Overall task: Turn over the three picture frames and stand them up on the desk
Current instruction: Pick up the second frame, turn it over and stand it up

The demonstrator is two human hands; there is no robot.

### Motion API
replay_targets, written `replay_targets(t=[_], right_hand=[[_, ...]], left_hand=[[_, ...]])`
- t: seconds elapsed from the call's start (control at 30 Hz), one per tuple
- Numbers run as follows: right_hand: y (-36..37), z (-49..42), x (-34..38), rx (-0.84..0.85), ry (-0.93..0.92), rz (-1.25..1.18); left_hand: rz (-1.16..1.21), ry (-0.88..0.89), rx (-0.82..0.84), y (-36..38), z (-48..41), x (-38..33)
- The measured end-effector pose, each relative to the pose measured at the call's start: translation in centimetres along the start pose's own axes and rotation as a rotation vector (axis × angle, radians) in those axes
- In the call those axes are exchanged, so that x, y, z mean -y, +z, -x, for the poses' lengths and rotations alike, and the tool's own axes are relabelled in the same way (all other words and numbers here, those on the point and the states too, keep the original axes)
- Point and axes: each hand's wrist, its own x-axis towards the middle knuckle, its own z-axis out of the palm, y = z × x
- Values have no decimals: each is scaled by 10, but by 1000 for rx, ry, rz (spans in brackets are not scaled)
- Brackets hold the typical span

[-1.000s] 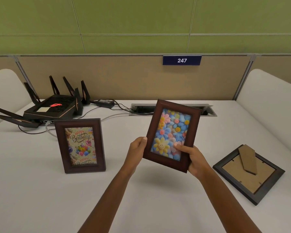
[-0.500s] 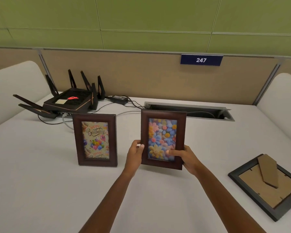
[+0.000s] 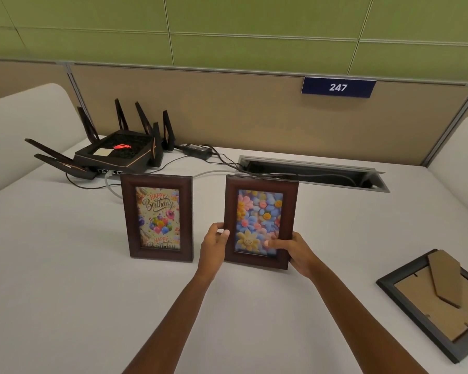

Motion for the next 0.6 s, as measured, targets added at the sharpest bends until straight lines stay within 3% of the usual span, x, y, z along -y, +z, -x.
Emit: replay_targets(t=[0.6], right_hand=[[-3,15,-5,-9,-14,87]], left_hand=[[-93,45,-29,6,10,10]])
